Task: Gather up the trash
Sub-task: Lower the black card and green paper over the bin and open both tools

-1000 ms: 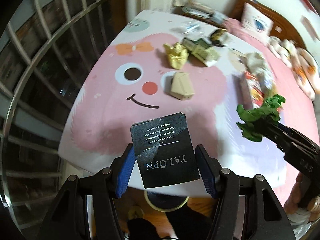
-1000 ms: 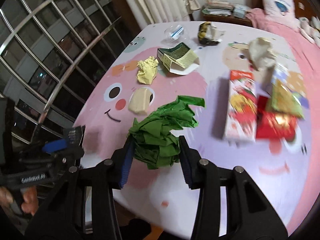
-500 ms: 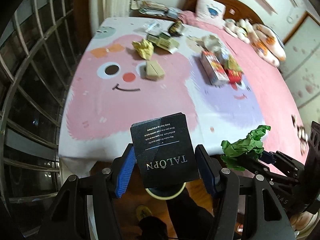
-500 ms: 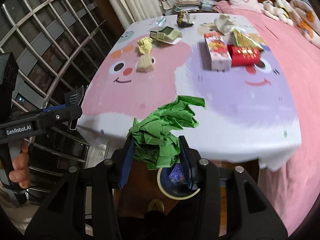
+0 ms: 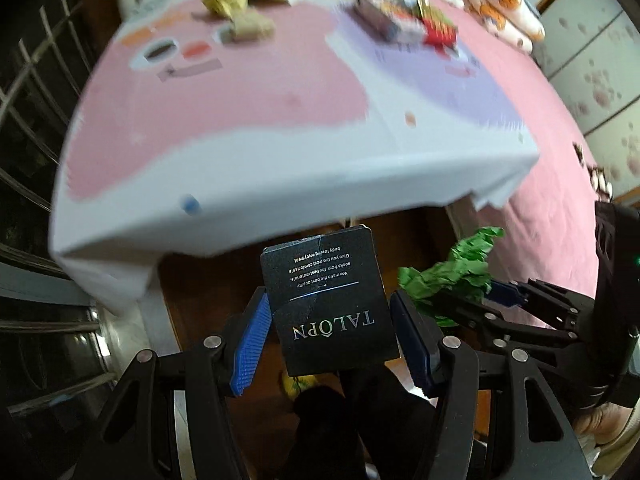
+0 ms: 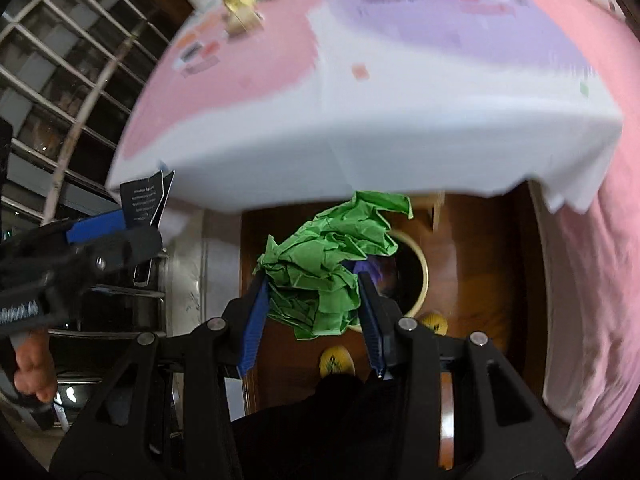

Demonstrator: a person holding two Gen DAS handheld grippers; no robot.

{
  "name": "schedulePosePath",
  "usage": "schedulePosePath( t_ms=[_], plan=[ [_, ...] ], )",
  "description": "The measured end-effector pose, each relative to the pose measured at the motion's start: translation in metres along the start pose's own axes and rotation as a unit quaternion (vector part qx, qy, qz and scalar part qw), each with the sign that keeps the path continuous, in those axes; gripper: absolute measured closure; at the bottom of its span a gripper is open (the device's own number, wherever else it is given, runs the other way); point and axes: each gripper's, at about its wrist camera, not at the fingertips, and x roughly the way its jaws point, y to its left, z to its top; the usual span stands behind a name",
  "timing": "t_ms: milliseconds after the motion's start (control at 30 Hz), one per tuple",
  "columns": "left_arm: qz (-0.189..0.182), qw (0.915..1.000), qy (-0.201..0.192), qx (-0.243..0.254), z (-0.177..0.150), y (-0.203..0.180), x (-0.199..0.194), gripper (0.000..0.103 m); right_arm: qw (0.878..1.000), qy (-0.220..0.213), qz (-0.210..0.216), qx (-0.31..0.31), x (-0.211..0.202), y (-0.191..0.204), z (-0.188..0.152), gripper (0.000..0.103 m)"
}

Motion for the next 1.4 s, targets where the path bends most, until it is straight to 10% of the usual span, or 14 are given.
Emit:
schedulePosePath(
  t_ms=[667,800,1400],
  plan=[
    [0.015,0.9958,0.082,0.037,-0.043,-0.006,0.249,0.04,0.994,0.067,-0.021,0.083,0.209,-0.117,-0.063,0.062],
    [0.02,0.9949,0.086,0.05,-0.045,-0.004,0.271,0.019,0.993,0.068,-0.008,0.096,0.233,-0.138,-0.065,0.06],
    [0.034,0.9981,0.051,0.012,-0.022,0.0,0.231,0.013,0.994,0.05,-0.005,0.097,0.21,-0.137,-0.049,0.042]
  ],
)
